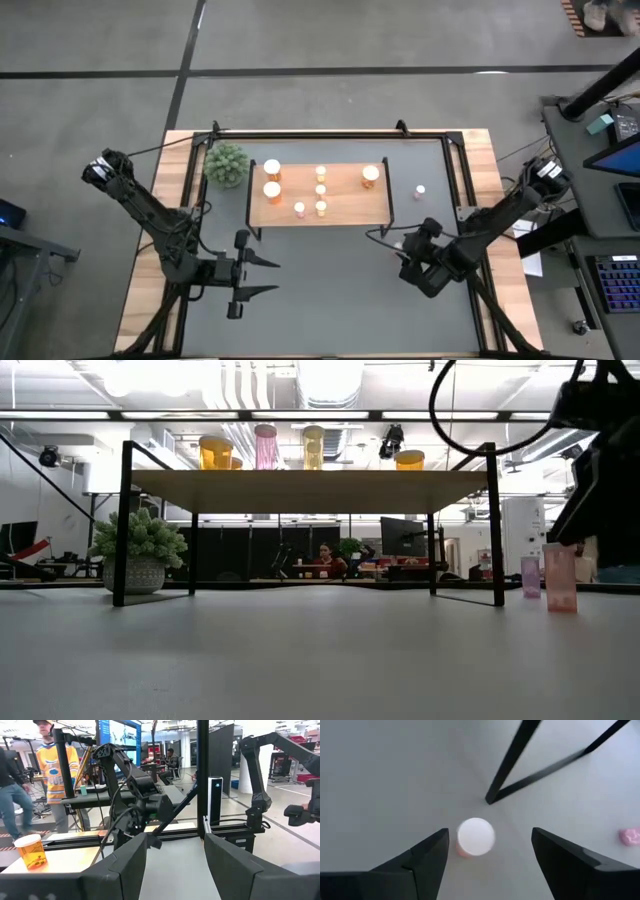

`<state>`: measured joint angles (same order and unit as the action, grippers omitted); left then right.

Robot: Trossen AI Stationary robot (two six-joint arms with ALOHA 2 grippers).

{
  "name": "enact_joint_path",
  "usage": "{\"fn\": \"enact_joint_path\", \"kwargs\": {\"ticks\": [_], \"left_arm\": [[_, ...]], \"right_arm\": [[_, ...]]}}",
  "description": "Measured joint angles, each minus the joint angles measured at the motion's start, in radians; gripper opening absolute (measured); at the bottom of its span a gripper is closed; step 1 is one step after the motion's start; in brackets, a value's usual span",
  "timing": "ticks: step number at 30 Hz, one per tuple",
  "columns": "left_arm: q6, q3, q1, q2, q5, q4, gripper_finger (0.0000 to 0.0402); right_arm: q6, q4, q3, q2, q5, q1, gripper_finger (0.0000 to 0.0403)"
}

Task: Pick and place medicine bottles onto shelf by color
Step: Put the pink pill bottle on the shelf

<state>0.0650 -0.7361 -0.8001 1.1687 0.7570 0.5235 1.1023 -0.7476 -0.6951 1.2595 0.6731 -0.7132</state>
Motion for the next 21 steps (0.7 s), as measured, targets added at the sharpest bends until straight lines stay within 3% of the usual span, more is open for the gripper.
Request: {"fn": "enact_joint_path", "kwargs": {"ticks": [9,21], "left_arm": [[0.000,0.000,0.000,0.000,0.000,0.000,0.0183],[0.000,0.001,0.000,0.000,0.000,0.000,0.0183]], "right_arm": [[-0.003,0.062,0.004,0.123,0.045,0.000,0.0236],[-0.021,0.077,0.000,0.092,0.054,0.000,0.0131]]}}
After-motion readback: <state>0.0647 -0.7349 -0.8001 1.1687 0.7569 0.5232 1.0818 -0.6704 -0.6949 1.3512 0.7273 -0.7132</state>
